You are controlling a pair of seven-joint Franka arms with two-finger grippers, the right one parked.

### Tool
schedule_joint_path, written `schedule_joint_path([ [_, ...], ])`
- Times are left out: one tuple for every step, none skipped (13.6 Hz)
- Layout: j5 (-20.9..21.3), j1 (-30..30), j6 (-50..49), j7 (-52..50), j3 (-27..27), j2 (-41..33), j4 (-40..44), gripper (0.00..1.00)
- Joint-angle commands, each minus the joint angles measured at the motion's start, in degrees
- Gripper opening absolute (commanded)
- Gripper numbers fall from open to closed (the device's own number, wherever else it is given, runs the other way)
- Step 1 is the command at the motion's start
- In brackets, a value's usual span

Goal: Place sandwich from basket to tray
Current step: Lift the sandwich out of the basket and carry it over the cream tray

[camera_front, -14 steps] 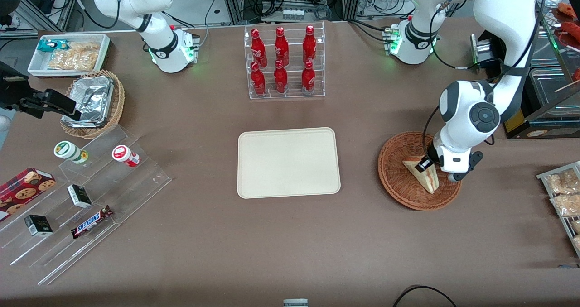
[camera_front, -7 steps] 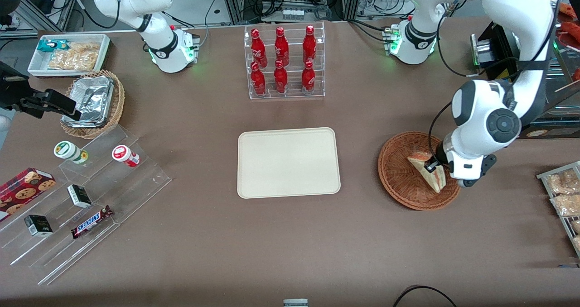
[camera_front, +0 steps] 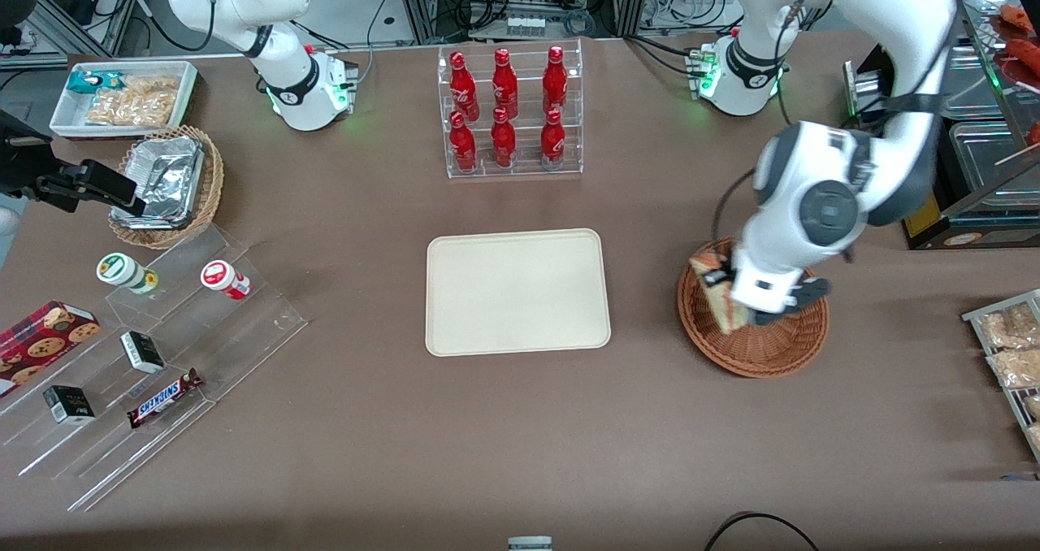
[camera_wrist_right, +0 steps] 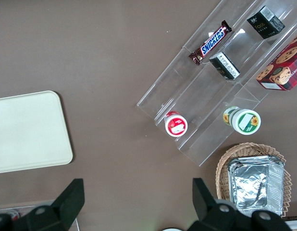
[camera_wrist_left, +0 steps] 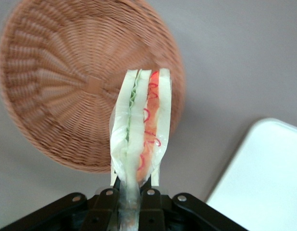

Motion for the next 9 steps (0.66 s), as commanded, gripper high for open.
schedule_joint_path([
  [0.4,-5.4,-1.8,0.3,0.3,8.3,10.4,0.03],
  [0.3,-6.7,-1.8,0.5,0.3,10.2,12.5,0.02],
  [0.2,-8.0,-1.7,0.2,0.3,11.9,14.4,0.02],
  [0.0,-9.3,-1.7,-0.1,0.3,13.2,16.4,0.01],
  [-0.3,-10.5,-1.7,-0.5,0.3,14.6,18.1,0.01],
  [-0.4,-12.0,-1.5,-0.7,0.3,15.9,19.5,0.01],
  [-0.4,-13.9,-1.4,-1.3,0.3,17.4,21.4,0.01],
  [-0.4,-15.1,-1.4,-2.3,0.3,19.0,23.2,0.01],
  [-0.4,-16.3,-1.3,-3.2,0.3,20.9,25.3,0.01],
])
